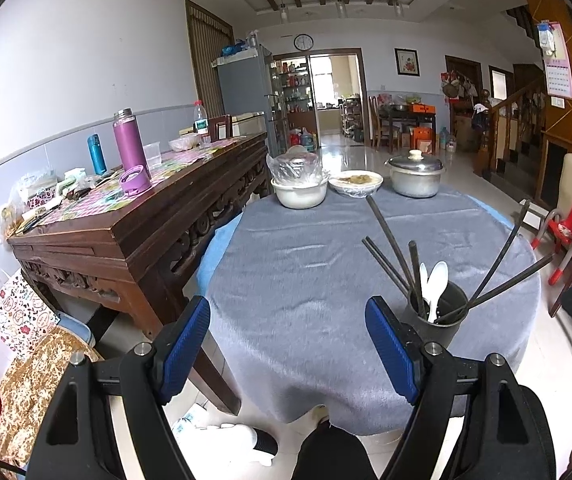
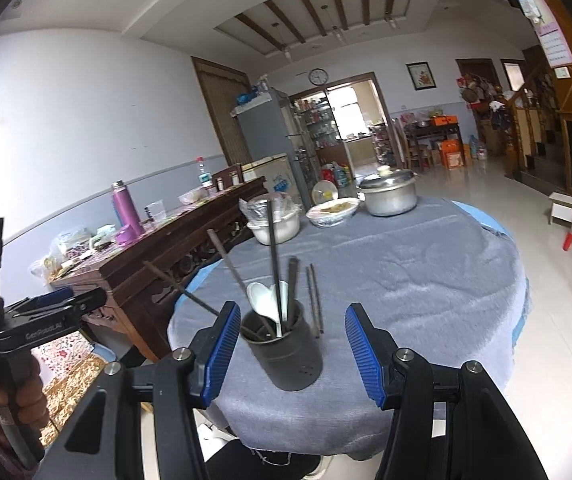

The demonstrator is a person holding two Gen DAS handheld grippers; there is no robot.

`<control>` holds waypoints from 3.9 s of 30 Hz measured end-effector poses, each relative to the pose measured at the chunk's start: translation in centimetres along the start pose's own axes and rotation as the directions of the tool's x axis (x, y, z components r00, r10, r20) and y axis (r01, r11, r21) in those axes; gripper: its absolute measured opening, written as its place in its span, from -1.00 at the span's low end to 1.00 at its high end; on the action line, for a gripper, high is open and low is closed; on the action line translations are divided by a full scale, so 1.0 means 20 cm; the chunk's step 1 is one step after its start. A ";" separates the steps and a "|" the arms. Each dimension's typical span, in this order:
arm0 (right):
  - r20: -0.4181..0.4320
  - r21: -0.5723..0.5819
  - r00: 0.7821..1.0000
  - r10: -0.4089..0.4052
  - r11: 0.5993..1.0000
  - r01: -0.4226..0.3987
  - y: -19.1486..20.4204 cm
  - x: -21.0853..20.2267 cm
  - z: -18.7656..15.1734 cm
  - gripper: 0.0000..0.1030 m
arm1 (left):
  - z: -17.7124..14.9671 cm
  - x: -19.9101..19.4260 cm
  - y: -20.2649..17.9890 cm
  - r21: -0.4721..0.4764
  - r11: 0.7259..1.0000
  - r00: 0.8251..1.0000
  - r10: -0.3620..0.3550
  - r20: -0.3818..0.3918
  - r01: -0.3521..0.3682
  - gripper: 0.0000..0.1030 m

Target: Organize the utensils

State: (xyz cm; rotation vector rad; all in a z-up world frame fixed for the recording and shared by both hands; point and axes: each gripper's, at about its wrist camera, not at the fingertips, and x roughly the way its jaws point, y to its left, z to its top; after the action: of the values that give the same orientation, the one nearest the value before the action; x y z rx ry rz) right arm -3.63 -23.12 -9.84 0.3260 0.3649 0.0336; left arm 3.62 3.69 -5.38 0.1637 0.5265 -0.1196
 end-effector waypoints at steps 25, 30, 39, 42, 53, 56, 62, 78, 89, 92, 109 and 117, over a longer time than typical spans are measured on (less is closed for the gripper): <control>-0.136 0.130 0.986 -0.100 0.984 0.118 -0.31 0.27 -0.08 0.12 | -0.12 0.45 0.05 -0.030 0.999 0.983 0.024 -0.183 -0.029 0.56; -0.156 0.162 0.982 -0.111 0.977 0.137 -0.39 0.35 -0.08 0.12 | -0.13 0.56 0.06 -0.038 0.998 0.974 0.041 -0.221 -0.051 0.56; -0.180 0.225 0.977 -0.114 0.962 0.154 -0.56 0.52 -0.02 0.12 | -0.12 0.72 0.07 -0.043 0.995 0.962 0.073 -0.263 -0.088 0.56; -0.192 0.232 0.975 -0.109 0.961 0.153 -0.60 0.59 0.00 0.13 | -0.10 0.77 0.07 -0.033 0.995 0.960 0.086 -0.267 -0.098 0.56; -0.269 0.214 0.962 -0.053 0.970 0.113 -0.68 0.92 0.10 0.12 | -0.03 0.95 0.07 -0.015 0.993 0.953 0.109 -0.284 -0.118 0.56; -0.288 0.188 0.957 -0.030 0.978 0.087 -0.66 1.02 0.14 0.12 | -0.02 1.01 0.06 -0.013 0.993 0.951 0.109 -0.290 -0.117 0.56; -0.339 0.138 0.940 0.018 0.990 0.031 -0.61 1.26 0.20 0.12 | 0.00 1.11 0.06 -0.001 0.993 0.945 0.114 -0.305 -0.120 0.56; -0.428 0.049 0.899 0.096 0.995 -0.083 -0.38 1.77 0.27 0.12 | 0.06 1.33 0.06 0.019 0.993 0.938 0.118 -0.326 -0.118 0.56; -0.465 0.021 0.879 0.105 0.994 -0.108 -0.31 1.95 0.27 -0.04 | 0.08 1.45 0.06 0.028 0.993 0.934 0.115 -0.339 -0.112 0.56; -0.470 0.014 0.876 0.105 0.994 -0.111 -0.30 1.98 0.27 -0.04 | 0.09 1.47 0.05 0.031 0.993 0.933 0.114 -0.340 -0.110 0.56; -0.490 -0.008 0.867 0.085 0.995 -0.102 -0.28 2.03 0.27 -0.04 | 0.13 1.50 0.00 0.046 0.995 0.939 0.099 -0.328 -0.089 0.56; -0.494 -0.038 0.867 0.073 0.994 -0.105 -0.25 2.06 0.29 -0.04 | 0.17 1.52 -0.03 0.052 0.996 0.945 0.087 -0.316 -0.075 0.56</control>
State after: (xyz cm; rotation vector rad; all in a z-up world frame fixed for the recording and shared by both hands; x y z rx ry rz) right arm 36.77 -25.97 -20.62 0.2675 0.8562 0.2229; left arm 31.17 0.27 -18.00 0.2450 0.8387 -0.0226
